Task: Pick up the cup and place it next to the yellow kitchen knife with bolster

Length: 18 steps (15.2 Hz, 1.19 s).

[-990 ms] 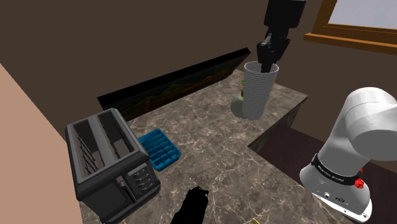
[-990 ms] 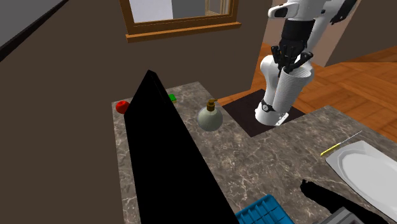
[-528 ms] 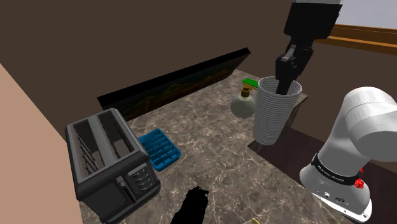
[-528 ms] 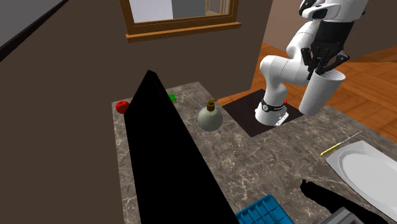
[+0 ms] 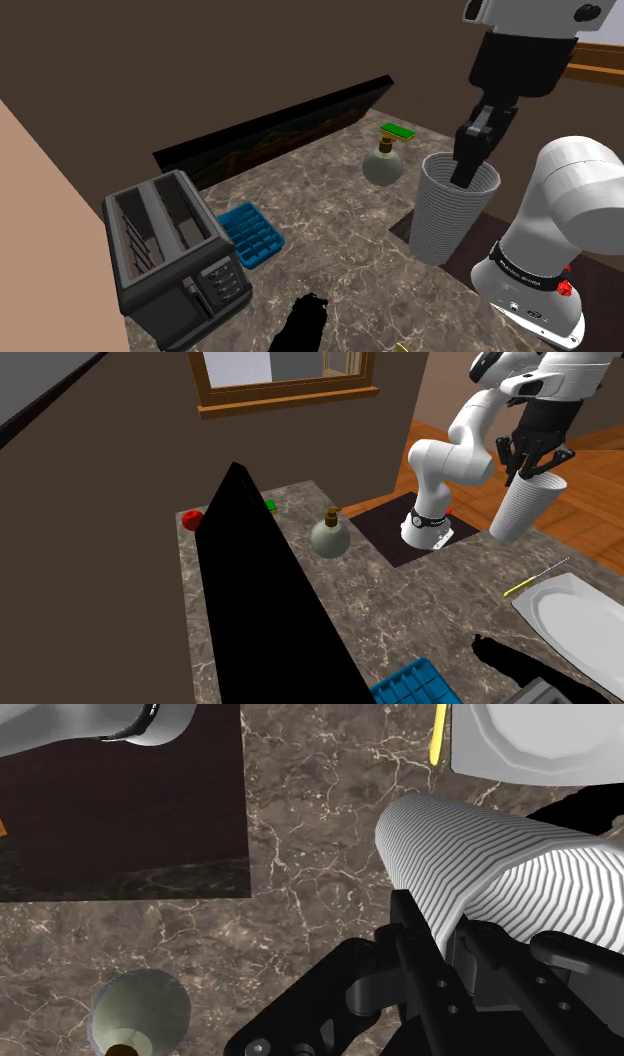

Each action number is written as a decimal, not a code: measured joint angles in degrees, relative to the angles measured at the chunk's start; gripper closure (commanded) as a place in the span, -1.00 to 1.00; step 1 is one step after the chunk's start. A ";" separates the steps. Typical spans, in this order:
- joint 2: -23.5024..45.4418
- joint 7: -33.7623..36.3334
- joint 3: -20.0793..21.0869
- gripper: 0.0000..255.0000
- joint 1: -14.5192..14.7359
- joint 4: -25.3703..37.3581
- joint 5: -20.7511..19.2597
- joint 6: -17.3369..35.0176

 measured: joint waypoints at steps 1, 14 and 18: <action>-0.27 -0.11 0.16 1.00 0.09 -0.83 0.17 0.54; -3.32 -1.01 3.65 1.00 1.74 -11.88 3.65 8.49; -4.19 -1.30 4.82 1.00 2.46 -15.27 4.91 10.95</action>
